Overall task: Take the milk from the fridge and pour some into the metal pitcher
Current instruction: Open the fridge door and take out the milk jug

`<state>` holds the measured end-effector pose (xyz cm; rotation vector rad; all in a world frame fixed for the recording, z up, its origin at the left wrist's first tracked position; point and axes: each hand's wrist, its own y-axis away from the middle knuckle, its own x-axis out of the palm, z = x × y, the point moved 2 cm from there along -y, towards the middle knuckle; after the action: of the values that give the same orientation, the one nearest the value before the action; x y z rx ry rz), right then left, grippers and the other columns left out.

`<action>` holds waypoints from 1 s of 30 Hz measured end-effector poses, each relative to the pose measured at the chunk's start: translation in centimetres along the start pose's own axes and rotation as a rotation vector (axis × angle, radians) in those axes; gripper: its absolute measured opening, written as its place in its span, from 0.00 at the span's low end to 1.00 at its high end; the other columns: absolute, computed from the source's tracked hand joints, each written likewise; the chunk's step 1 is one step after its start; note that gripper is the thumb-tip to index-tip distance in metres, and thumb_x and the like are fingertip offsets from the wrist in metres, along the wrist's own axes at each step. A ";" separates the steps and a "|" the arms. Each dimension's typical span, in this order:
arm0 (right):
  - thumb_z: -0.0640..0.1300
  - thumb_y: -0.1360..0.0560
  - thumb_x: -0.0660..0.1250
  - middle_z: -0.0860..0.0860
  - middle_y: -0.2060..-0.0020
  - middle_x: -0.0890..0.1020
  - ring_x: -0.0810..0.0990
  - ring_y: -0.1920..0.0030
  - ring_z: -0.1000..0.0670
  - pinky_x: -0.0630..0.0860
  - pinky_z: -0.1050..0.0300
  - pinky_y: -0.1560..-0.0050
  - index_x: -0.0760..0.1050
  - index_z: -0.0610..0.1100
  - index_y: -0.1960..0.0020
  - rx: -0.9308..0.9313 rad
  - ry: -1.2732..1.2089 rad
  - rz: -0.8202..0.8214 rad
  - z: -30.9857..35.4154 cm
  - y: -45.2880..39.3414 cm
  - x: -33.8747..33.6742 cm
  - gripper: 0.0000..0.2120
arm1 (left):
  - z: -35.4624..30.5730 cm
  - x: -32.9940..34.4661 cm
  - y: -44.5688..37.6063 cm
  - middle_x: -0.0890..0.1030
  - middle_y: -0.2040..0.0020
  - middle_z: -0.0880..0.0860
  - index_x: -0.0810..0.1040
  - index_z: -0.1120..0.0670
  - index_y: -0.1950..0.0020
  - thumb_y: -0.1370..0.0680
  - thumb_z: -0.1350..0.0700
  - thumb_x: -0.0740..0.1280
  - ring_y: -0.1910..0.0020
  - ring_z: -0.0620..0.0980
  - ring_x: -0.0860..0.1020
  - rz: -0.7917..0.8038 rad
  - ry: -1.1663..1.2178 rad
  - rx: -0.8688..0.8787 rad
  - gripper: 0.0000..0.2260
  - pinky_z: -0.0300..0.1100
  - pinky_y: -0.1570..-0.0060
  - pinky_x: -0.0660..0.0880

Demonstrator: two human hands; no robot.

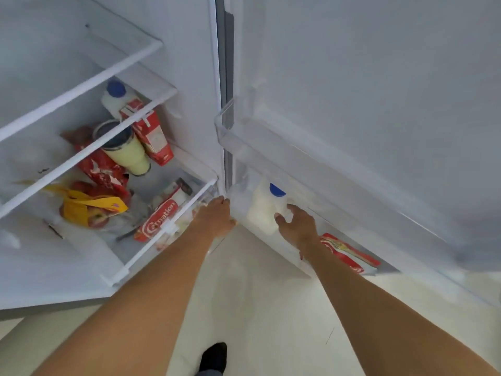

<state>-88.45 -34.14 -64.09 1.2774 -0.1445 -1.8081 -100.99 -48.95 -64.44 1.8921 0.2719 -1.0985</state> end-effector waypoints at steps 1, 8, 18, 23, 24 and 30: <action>0.55 0.23 0.61 0.45 0.30 0.71 0.68 0.29 0.44 0.62 0.52 0.29 0.65 0.41 0.28 0.007 -0.041 -0.012 0.2 -0.8 0.2 0.28 | -0.1 0.5 -0.5 0.57 0.23 0.56 0.54 0.59 0.23 0.19 0.49 0.58 0.24 0.56 0.58 0.005 0.027 0.003 0.28 0.52 0.28 0.61; 0.39 0.31 0.71 0.48 0.61 0.81 0.78 0.63 0.54 0.69 0.62 0.54 0.78 0.39 0.51 0.151 -0.680 0.048 0.7 -3.6 1.2 0.09 | -0.9 2.9 -4.1 0.58 0.22 0.55 0.56 0.58 0.22 0.17 0.53 0.54 0.24 0.55 0.59 -0.015 0.440 -0.040 0.24 0.46 0.27 0.58; 0.36 0.40 0.68 0.44 0.57 0.79 0.77 0.56 0.44 0.76 0.52 0.54 0.75 0.38 0.53 0.156 -0.739 -0.163 1.0 -5.0 2.8 0.16 | -3.0 5.5 -6.3 0.73 0.32 0.60 0.71 0.61 0.31 0.17 0.48 0.50 0.33 0.58 0.72 0.084 0.982 -0.251 0.23 0.47 0.32 0.67; 0.43 0.43 0.66 0.45 0.55 0.79 0.75 0.56 0.46 0.72 0.59 0.57 0.75 0.38 0.47 -0.021 -0.523 -0.117 2.8 -4.6 1.8 0.25 | -3.3 7.1 -5.7 0.76 0.35 0.52 0.70 0.57 0.30 0.17 0.47 0.53 0.38 0.50 0.76 0.158 1.559 -0.354 0.21 0.42 0.41 0.69; 0.43 0.44 0.65 0.45 0.55 0.79 0.76 0.56 0.47 0.72 0.60 0.59 0.75 0.37 0.47 -0.049 -0.494 -0.120 3.0 -4.3 1.6 0.26 | -3.5 7.2 -5.5 0.75 0.33 0.52 0.69 0.56 0.29 0.17 0.47 0.53 0.36 0.50 0.75 0.166 1.631 -0.356 0.21 0.43 0.38 0.69; 0.36 0.31 0.67 0.49 0.62 0.77 0.75 0.59 0.49 0.70 0.62 0.62 0.73 0.41 0.56 -0.221 -0.317 -0.117 4.3 -2.3 0.1 0.06 | -4.4 7.1 -3.9 0.76 0.37 0.54 0.72 0.56 0.35 0.18 0.47 0.56 0.35 0.53 0.73 0.234 1.921 -0.352 0.17 0.47 0.31 0.65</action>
<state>-93.29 -34.43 -63.48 0.8555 -0.0422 -2.0559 -96.53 -44.96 -71.48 1.9182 1.1001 1.1498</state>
